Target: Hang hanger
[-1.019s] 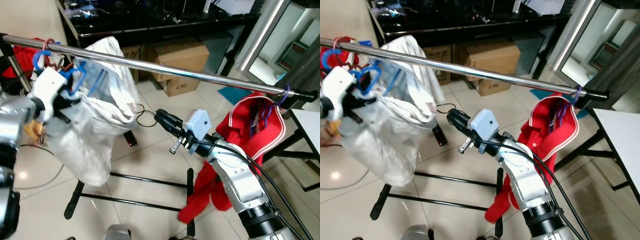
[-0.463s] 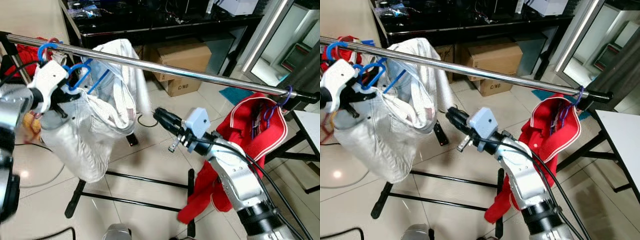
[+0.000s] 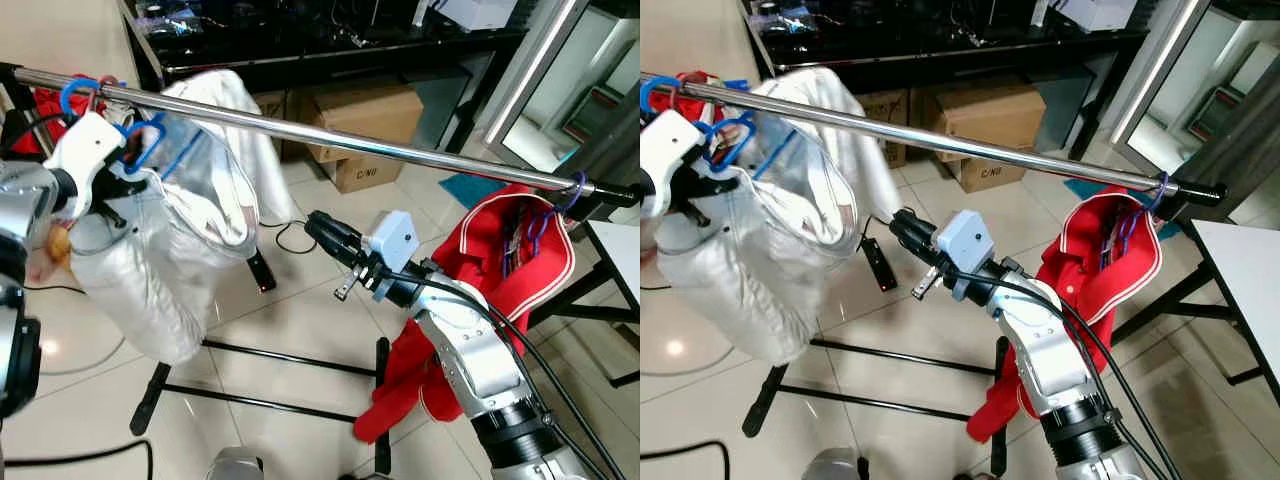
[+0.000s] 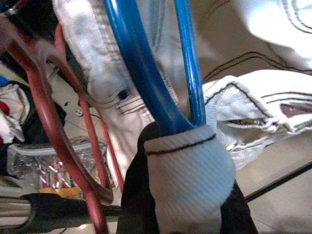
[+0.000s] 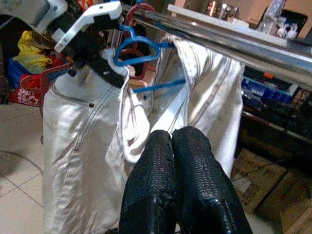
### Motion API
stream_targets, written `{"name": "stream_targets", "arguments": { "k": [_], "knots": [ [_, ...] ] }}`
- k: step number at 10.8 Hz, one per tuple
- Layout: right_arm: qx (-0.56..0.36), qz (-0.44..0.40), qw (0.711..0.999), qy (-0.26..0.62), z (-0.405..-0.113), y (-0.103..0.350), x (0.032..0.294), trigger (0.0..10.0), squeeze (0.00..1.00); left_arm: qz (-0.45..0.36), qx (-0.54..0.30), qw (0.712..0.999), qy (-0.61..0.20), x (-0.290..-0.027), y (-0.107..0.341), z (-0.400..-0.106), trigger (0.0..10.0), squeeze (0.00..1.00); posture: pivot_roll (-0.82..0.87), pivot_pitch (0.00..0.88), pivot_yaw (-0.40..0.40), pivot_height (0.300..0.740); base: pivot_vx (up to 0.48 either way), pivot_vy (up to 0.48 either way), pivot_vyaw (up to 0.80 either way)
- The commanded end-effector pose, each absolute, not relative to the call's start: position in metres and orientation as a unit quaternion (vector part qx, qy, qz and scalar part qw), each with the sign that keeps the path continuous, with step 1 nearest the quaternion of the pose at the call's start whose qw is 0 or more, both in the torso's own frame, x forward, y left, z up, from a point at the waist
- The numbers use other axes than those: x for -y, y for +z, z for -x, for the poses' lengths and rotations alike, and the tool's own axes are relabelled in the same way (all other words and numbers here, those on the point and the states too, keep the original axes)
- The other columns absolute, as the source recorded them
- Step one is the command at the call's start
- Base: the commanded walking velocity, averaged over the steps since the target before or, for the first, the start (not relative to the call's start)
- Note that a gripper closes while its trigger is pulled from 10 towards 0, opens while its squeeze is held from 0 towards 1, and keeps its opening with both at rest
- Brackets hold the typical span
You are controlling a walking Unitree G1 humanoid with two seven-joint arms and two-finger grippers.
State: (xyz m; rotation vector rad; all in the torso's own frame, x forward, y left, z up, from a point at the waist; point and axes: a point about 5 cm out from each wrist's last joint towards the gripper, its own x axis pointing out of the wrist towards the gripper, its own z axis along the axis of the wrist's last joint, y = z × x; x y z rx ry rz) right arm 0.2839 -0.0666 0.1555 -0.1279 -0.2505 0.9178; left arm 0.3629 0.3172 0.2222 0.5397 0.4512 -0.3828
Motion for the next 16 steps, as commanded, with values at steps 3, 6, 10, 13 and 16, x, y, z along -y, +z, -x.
{"name": "stream_targets", "arguments": {
  "k": [3,6,10,13,16],
  "knots": [
    [0.116,0.050,0.897,0.424,-0.2849,0.1555,0.0732,10.0,0.00,-0.292,-0.167,0.928,-0.163,-0.3103,0.2517,-0.3744,10.0,0.00,0.29,0.028,-0.068,0.740,0.000,0.000,0.00],
    [0.109,0.040,0.903,0.413,-0.2842,0.1527,0.0741,10.0,0.00,-0.304,-0.170,0.924,-0.157,-0.3054,0.2491,-0.3784,10.0,0.00,0.28,0.029,-0.061,0.740,0.000,0.000,0.00],
    [0.109,0.040,0.903,0.413,-0.2842,0.1527,0.0741,10.0,0.00,-0.304,-0.170,0.924,-0.157,-0.3054,0.2491,-0.3784,10.0,0.00,0.28,0.029,-0.061,0.740,0.000,0.000,0.00],
    [0.109,0.040,0.903,0.413,-0.2842,0.1527,0.0741,10.0,0.00,-0.304,-0.170,0.924,-0.157,-0.3054,0.2491,-0.3784,10.0,0.00,0.28,0.029,-0.061,0.740,0.000,0.000,0.00],
    [0.109,0.040,0.903,0.413,-0.2842,0.1527,0.0741,10.0,0.00,-0.304,-0.170,0.924,-0.157,-0.3054,0.2491,-0.3784,10.0,0.00,0.28,0.029,-0.061,0.740,0.000,0.000,0.00]
  ]
}}
